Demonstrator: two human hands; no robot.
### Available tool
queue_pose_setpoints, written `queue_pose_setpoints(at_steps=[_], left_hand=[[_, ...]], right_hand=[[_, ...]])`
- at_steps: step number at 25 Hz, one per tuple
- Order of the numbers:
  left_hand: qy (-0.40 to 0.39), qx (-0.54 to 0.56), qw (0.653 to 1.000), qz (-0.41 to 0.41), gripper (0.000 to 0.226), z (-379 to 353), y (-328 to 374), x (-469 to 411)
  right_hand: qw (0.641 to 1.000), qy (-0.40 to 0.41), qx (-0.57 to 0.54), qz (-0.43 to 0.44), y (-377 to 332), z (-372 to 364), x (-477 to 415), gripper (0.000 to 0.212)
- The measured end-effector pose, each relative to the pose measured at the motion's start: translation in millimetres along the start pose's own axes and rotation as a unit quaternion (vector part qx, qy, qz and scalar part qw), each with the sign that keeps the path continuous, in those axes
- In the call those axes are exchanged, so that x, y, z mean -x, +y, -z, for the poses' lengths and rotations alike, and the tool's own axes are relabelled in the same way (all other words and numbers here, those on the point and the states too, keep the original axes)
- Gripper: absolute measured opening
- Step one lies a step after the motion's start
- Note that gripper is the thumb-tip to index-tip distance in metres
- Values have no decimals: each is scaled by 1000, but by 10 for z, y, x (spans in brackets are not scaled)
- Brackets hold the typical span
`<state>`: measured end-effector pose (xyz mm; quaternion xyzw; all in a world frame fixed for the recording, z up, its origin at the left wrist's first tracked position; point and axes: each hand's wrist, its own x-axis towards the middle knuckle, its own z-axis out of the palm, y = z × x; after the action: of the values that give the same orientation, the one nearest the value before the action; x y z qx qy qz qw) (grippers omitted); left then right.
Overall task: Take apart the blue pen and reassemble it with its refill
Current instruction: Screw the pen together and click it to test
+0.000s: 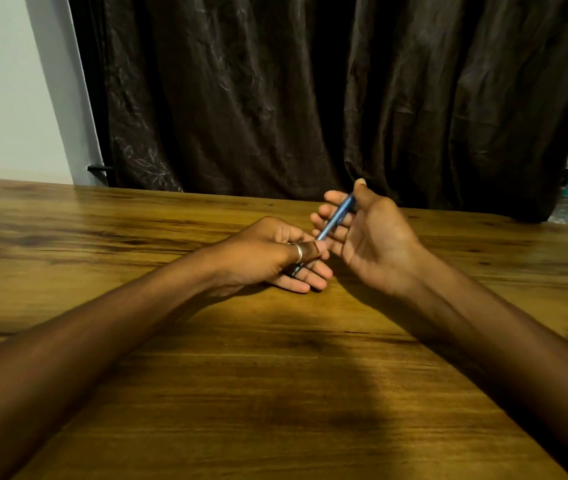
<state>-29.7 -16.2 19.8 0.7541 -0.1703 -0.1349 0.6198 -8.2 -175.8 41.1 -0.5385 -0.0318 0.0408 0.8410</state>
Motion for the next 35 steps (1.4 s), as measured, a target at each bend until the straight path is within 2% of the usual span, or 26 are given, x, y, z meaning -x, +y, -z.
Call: queue_pose_setpoints(at_steps=[4,8,10,16,26,35], left_hand=[[-52,39,998,22,26,-50,25,39],[-90,143,984,58,68,-20,116,71],[-109,170,977,73,80,-21,111,68],[-131,207,966,87,77,-39,32,52],[-168,239,953,78,102,-78,-11,16],[-177,233,953,79,105,-74,-13,4]], right_hand=[[993,10,-118,-22,24,-106,88,48],[988,-6,-154,0,-95,-86,157,51],[987,-7,-161,7,-98,-80,186,52],[984,2,-175,19,-131,-86,233,54],[986,21,-163,38,-186,-83,202,47],[986,33,-155,58,-132,-67,175,45]])
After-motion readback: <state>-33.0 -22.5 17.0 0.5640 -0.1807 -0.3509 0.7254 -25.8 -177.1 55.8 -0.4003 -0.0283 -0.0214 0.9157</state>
